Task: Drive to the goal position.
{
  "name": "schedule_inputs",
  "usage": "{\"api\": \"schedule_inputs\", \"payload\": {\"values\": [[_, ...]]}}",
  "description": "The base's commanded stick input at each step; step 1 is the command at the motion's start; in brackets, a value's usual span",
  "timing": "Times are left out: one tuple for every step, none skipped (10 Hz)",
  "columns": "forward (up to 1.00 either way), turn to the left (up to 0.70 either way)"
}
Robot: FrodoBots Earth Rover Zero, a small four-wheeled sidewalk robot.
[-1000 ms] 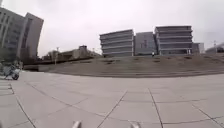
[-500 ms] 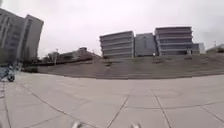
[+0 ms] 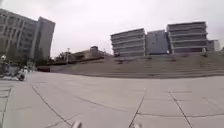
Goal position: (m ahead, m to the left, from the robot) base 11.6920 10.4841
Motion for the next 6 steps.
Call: {"api": "schedule_inputs", "payload": {"values": [[0.70, 0.00], [0.70, 0.00], [0.70, 0.00], [0.70, 0.00], [0.70, 0.00], [0.70, 0.00]]}}
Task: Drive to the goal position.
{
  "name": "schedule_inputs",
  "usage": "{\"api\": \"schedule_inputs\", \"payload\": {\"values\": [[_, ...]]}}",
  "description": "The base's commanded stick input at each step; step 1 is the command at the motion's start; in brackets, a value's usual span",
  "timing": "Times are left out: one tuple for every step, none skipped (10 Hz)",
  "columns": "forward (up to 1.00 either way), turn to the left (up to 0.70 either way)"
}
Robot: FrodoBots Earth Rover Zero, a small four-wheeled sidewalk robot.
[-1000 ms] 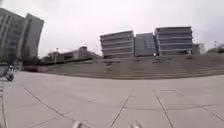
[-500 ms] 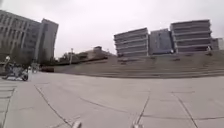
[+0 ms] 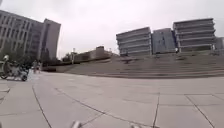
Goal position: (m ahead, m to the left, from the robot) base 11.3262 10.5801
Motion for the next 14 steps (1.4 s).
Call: {"api": "schedule_inputs", "payload": {"values": [[0.70, 0.00], [0.70, 0.01], [0.70, 0.03], [0.70, 0.17], [0.70, 0.34], [0.70, 0.35], [0.70, 0.26], [0.70, 0.14], [0.70, 0.03], [0.70, 0.00], [0.70, 0.00], [0.70, 0.00], [0.70, 0.00], [0.70, 0.00]]}}
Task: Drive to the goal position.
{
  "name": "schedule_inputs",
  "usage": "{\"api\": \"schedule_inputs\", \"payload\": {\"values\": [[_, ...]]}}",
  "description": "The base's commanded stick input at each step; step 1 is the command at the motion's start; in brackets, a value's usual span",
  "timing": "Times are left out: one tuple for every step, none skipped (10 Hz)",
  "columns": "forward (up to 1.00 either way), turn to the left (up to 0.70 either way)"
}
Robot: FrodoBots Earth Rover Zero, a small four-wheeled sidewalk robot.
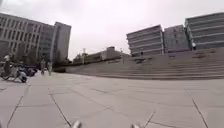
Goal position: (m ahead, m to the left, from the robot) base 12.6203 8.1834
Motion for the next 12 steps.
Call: {"api": "schedule_inputs", "payload": {"values": [[0.70, 0.00], [0.70, 0.03], [0.70, 0.18], [0.70, 0.34], [0.70, 0.35], [0.70, 0.35], [0.70, 0.35], [0.70, 0.34], [0.70, 0.32], [0.70, 0.04], [0.70, 0.00], [0.70, 0.00]]}}
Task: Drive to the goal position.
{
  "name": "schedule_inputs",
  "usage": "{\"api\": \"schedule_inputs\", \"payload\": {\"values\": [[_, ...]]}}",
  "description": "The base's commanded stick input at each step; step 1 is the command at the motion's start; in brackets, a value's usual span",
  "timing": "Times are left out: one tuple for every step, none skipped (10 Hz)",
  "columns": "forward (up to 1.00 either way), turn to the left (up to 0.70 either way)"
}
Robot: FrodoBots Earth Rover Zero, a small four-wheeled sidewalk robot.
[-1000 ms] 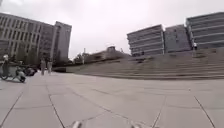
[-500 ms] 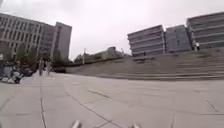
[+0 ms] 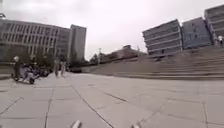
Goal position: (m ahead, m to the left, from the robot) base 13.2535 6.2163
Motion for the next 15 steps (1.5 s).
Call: {"api": "schedule_inputs", "payload": {"values": [[0.70, 0.00], [0.70, 0.00], [0.70, 0.00], [0.70, 0.00], [0.70, 0.00], [0.70, 0.00], [0.70, 0.00], [0.70, 0.00], [0.70, 0.00], [0.70, 0.00], [0.70, 0.04], [0.70, 0.09], [0.70, 0.15], [0.70, 0.18], [0.70, 0.19]]}}
